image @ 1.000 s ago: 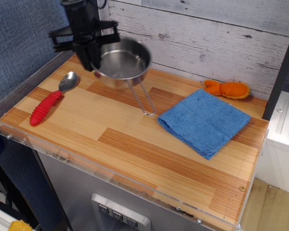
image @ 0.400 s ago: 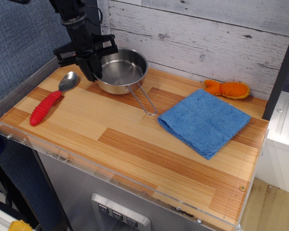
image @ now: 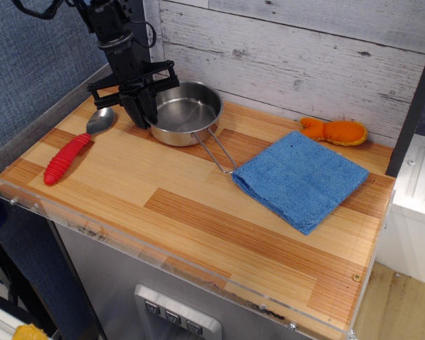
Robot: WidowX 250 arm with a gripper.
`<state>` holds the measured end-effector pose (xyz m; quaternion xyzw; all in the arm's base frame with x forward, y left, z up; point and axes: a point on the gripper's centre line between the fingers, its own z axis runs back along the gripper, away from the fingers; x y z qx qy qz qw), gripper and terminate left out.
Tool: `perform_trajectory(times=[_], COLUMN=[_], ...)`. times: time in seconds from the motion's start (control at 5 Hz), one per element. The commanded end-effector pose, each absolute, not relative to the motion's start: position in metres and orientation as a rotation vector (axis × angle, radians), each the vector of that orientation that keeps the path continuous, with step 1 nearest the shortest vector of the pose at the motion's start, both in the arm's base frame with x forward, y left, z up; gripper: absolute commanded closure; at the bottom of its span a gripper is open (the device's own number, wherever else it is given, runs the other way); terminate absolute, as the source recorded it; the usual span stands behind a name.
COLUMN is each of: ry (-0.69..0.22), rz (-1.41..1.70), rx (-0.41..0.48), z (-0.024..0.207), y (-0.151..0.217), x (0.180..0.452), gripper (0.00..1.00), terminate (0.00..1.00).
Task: Relocate the pot to the back left corner.
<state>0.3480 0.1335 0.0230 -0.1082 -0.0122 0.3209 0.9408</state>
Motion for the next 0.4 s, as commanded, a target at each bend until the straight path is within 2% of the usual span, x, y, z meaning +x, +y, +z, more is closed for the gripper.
perform_trajectory(times=[0.0,0.2], ry=[-0.046,-0.045], rz=[0.668,0.679], rx=[-0.214,-0.215], z=[0.0361,0.0374], y=[0.1305,0.1290], x=[0.3337,0.3323], gripper=[1.00,0.00], terminate=[0.00,0.00])
